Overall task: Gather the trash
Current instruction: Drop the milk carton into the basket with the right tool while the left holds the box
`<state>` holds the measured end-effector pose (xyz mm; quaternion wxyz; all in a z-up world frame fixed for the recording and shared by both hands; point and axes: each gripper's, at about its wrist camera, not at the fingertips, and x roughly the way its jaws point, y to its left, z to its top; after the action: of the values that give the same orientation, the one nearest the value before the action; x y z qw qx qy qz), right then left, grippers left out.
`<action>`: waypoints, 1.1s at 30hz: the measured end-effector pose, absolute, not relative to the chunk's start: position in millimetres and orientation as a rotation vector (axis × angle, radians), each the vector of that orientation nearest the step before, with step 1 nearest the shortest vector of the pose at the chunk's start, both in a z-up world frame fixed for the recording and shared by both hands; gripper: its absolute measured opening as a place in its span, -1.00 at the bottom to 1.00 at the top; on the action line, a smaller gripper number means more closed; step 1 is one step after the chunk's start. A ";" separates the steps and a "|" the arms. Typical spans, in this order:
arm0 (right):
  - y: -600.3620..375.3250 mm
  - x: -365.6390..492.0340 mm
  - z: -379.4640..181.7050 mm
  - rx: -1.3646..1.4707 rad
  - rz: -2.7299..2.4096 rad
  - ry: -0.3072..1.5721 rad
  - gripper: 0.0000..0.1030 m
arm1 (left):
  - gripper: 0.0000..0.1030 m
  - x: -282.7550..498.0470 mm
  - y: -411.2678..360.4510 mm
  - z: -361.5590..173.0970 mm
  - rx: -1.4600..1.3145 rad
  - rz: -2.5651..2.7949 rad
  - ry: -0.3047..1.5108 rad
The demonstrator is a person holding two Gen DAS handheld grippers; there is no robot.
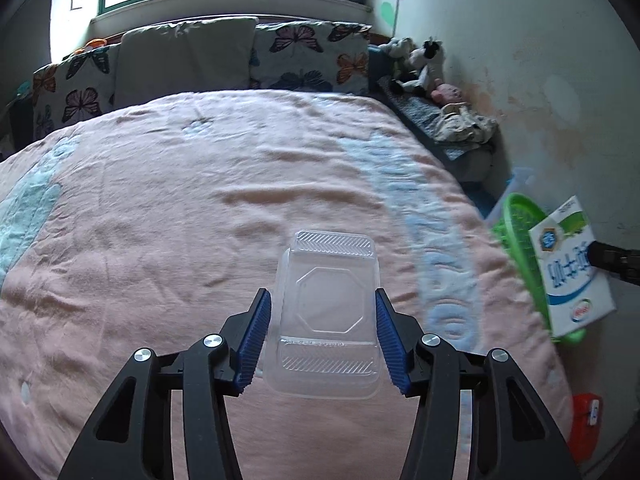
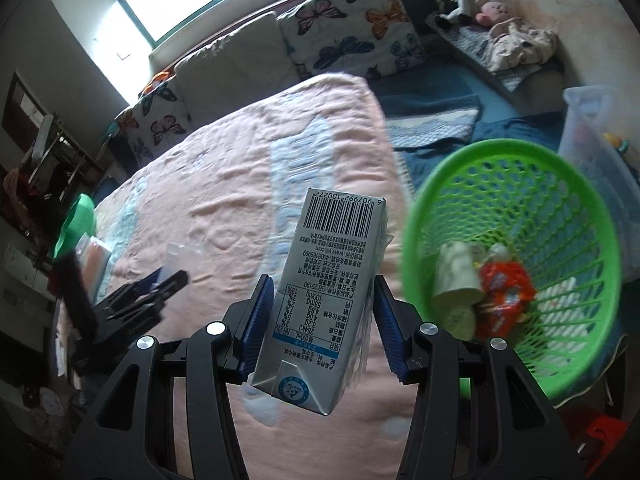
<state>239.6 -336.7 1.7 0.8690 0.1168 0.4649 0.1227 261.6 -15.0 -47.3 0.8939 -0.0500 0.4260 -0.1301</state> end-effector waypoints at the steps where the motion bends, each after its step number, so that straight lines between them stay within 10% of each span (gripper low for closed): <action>1: -342.3 238.6 1.6 0.244 0.248 0.969 -0.01 | -0.02 259.2 -19.1 -44.0 -0.104 -0.280 0.878; 33: -473.8 273.4 -118.0 0.148 -0.014 1.056 0.01 | -0.02 242.4 -136.5 -7.3 -0.029 -0.436 0.846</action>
<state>273.4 -473.8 -118.0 0.8613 0.0706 0.5031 -0.0069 242.4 -136.5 -7.3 0.8887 -0.0138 0.4074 -0.2098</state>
